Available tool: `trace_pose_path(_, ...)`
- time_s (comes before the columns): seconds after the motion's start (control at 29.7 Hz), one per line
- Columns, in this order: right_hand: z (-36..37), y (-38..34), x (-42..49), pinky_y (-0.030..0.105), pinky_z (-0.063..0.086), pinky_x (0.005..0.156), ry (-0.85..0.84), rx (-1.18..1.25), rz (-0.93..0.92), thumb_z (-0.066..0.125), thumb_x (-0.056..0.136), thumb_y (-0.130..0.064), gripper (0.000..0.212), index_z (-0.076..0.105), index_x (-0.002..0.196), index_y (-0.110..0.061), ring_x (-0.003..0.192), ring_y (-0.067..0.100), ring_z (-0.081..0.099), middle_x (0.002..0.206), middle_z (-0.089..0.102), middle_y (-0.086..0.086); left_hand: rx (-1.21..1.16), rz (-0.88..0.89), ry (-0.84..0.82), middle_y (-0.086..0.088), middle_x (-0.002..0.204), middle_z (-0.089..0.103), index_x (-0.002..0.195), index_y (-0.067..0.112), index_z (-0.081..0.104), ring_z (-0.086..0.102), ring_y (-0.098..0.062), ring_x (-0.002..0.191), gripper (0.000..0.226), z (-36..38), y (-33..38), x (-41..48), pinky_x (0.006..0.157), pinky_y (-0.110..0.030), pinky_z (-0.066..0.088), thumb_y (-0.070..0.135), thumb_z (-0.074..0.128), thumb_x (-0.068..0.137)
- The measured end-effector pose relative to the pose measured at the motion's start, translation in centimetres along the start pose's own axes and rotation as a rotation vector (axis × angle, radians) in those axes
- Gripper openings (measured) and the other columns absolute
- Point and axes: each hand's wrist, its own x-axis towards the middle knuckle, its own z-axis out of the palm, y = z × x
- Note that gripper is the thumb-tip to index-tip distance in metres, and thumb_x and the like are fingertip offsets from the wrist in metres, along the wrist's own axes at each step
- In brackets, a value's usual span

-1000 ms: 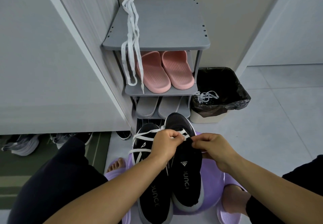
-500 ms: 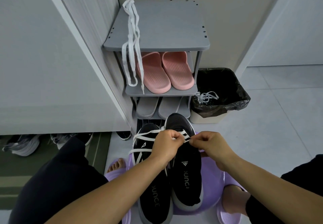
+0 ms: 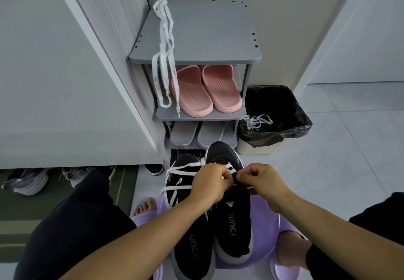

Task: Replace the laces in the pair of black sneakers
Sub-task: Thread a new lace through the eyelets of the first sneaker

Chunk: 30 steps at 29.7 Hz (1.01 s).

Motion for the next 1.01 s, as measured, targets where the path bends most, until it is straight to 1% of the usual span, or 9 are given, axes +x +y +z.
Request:
trace_pose_path(0.13,0.1,-0.4,0.1,0.014,0.042,0.058,-0.066,-0.307,-0.198,0.067,0.08,-0.005,0.017,0.064,0.089,-0.019,0.061,0.008,0.05,0.072,0.056,-0.002,-0.458,-0.084,0.035,0.015,0.052,0.058,0.071,0.016,0.067,0.052,0.005,0.051,0.013,-1.4,0.2,0.0,0.056,-0.006,0.041,0.008,0.068,0.08)
trace_pose_path(0.24,0.1,-0.6,0.0,0.015,0.041,0.063,-0.123,-0.265,-0.186,0.068,0.083,-0.015,0.001,0.068,0.082,-0.016,0.065,0.008,0.051,0.072,0.06,0.0,-0.513,-0.127,0.005,0.015,0.048,0.052,0.071,0.016,0.065,0.048,0.008,0.042,0.014,-1.7,-0.3,-0.2,0.052,-0.005,0.036,0.008,0.067,0.082)
trace_pose_path(0.34,0.0,-0.8,0.3,0.01,0.043,0.06,-0.15,-0.212,-0.167,0.061,0.088,-0.015,0.011,0.07,0.083,-0.01,0.059,0.0,0.054,0.072,0.064,0.0,-0.508,-0.138,0.019,0.012,0.056,0.055,0.07,0.018,0.065,0.05,0.005,0.049,0.014,-1.8,-0.7,-0.1,0.057,-0.008,0.037,0.01,0.068,0.081)
trace_pose_path(0.54,0.4,-0.9,0.4,0.008,0.04,0.057,-0.127,-0.258,-0.195,0.054,0.093,-0.015,0.022,0.061,0.072,-0.018,0.052,-0.003,0.051,0.067,0.058,-0.003,-0.408,-0.038,0.048,0.004,0.079,0.067,0.081,0.015,0.072,0.062,-0.007,0.078,0.005,-1.6,-0.9,-0.3,0.078,-0.02,0.046,0.015,0.074,0.077)
trace_pose_path(0.64,0.6,-1.1,0.5,0.016,0.039,0.06,-0.091,-0.419,-0.221,0.054,0.093,-0.021,0.02,0.059,0.074,-0.017,0.059,0.006,0.049,0.068,0.057,0.001,-0.379,-0.005,0.088,0.005,0.076,0.066,0.081,0.015,0.073,0.061,-0.008,0.075,0.003,-1.3,-0.9,-0.3,0.077,-0.022,0.047,0.016,0.074,0.077)
trace_pose_path(0.74,0.4,-1.3,0.5,0.02,0.04,0.06,-0.073,-0.395,-0.158,0.054,0.092,-0.029,0.023,0.056,0.076,-0.012,0.06,0.009,0.049,0.068,0.056,0.0,-0.405,-0.021,0.09,0.009,0.07,0.063,0.07,0.021,0.069,0.058,0.0,0.066,0.011,-1.4,-1.1,-0.2,0.068,-0.01,0.043,0.013,0.072,0.078)
trace_pose_path(0.81,0.2,-1.3,0.3,0.021,0.039,0.06,-0.049,-0.484,-0.131,0.056,0.09,-0.036,0.025,0.052,0.079,-0.014,0.063,0.009,0.048,0.071,0.055,-0.003,-0.38,-0.048,0.072,0.01,0.069,0.061,0.069,0.02,0.068,0.055,0.0,0.067,0.012,-1.5,-1.3,-0.1,0.067,-0.009,0.041,0.013,0.072,0.078)
trace_pose_path(0.91,0.3,-1.2,-0.1,0.023,0.042,0.06,-0.027,-0.705,-0.094,0.066,0.08,-0.041,0.032,0.052,0.087,-0.013,0.068,0.012,0.054,0.077,0.057,-0.003,-0.275,-0.05,0.041,0.002,0.075,0.066,0.075,0.012,0.071,0.06,-0.011,0.079,0.003,-1.4,-1.5,0.1,0.078,-0.024,0.046,0.014,0.073,0.077)
trace_pose_path(1.01,0.3,-1.4,-0.1,0.032,0.056,0.07,-0.016,-0.626,-0.049,0.066,0.076,-0.022,0.012,0.063,0.081,-0.011,0.064,0.022,0.067,0.077,0.069,0.007,-0.169,-0.039,0.037,-0.001,0.086,0.071,0.08,0.011,0.073,0.063,-0.015,0.087,0.007,-1.0,-1.6,0.2,0.084,-0.032,0.049,0.018,0.071,0.078)
